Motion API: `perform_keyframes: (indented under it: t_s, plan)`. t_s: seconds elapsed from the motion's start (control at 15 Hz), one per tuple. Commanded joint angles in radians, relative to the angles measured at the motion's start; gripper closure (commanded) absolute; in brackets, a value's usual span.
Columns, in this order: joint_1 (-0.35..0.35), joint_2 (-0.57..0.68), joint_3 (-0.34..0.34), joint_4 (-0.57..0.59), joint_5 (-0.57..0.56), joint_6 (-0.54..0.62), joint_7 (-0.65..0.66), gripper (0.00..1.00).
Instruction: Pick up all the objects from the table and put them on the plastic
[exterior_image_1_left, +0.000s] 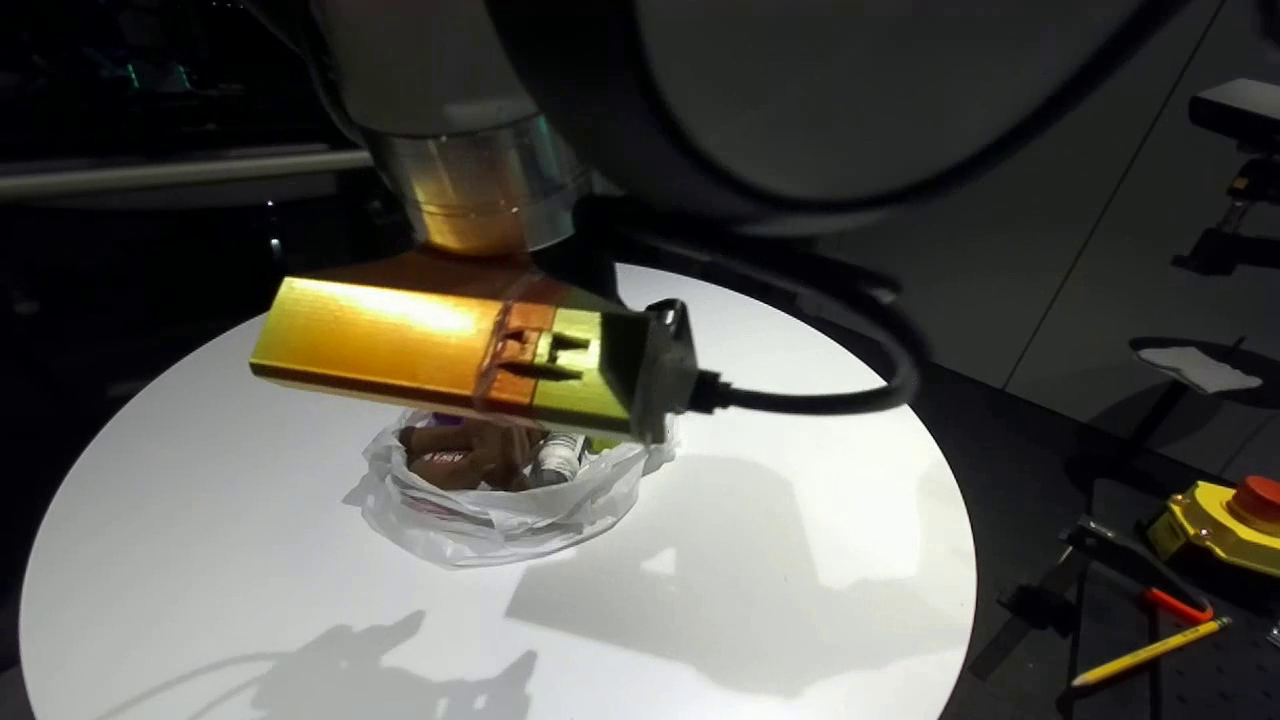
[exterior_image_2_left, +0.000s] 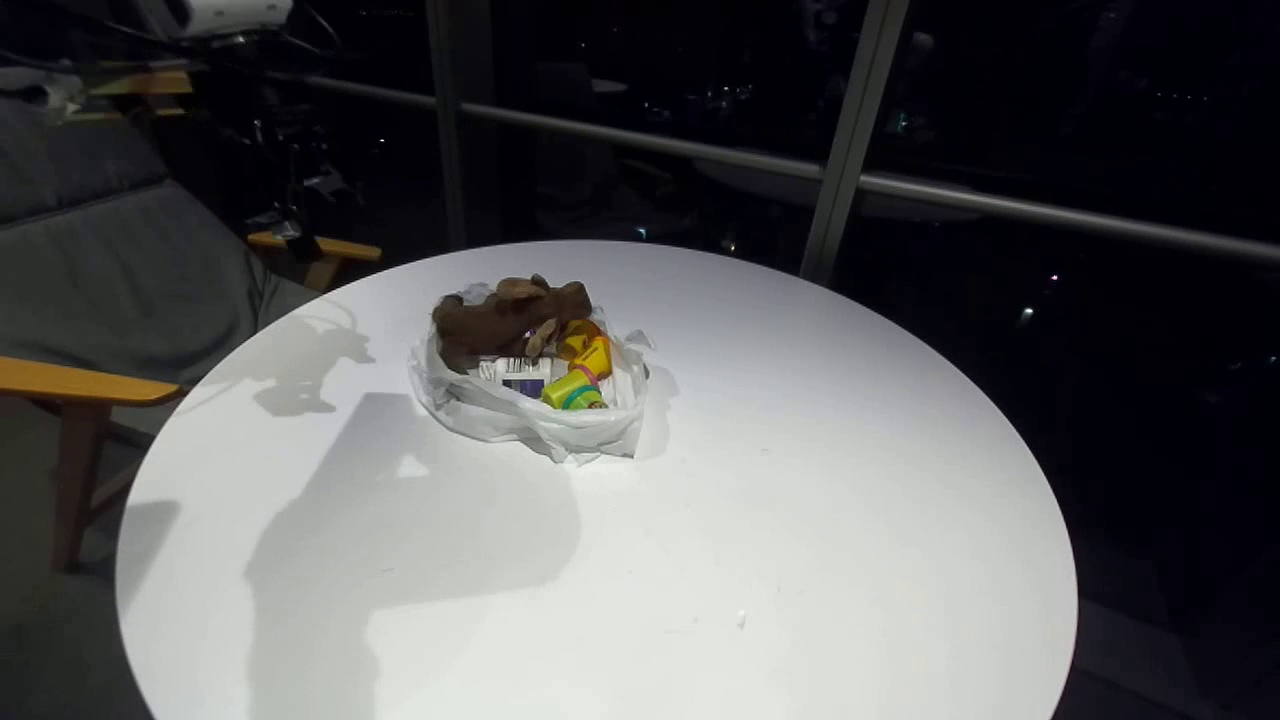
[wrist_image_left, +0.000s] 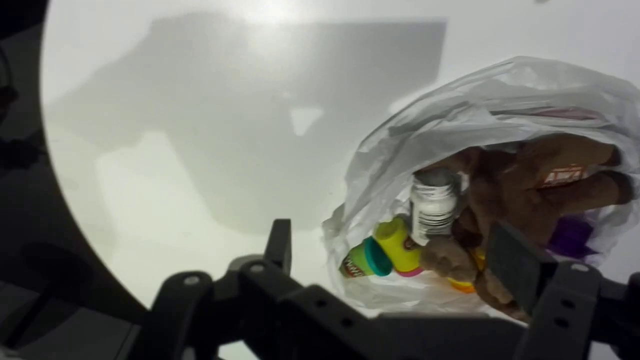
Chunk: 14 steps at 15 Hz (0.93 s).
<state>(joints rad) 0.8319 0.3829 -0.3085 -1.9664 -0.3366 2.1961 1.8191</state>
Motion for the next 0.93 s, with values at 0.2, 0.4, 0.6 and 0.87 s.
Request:
perform_keyframes:
  t_s: [0.2,0.4,0.6,0.87]
  plan:
    - [0.084,-0.187,-0.015,-0.045,0.023,-0.561,-0.066,0.0]
    - [-0.074,-0.175,0.159,-0.022,-0.008,-0.628,-0.051,0.0]
    - [-0.154,-0.188,0.251,-0.023,-0.009,-0.648,-0.05,0.0]
    - [-0.169,-0.171,0.257,-0.023,-0.011,-0.645,-0.05,0.0]
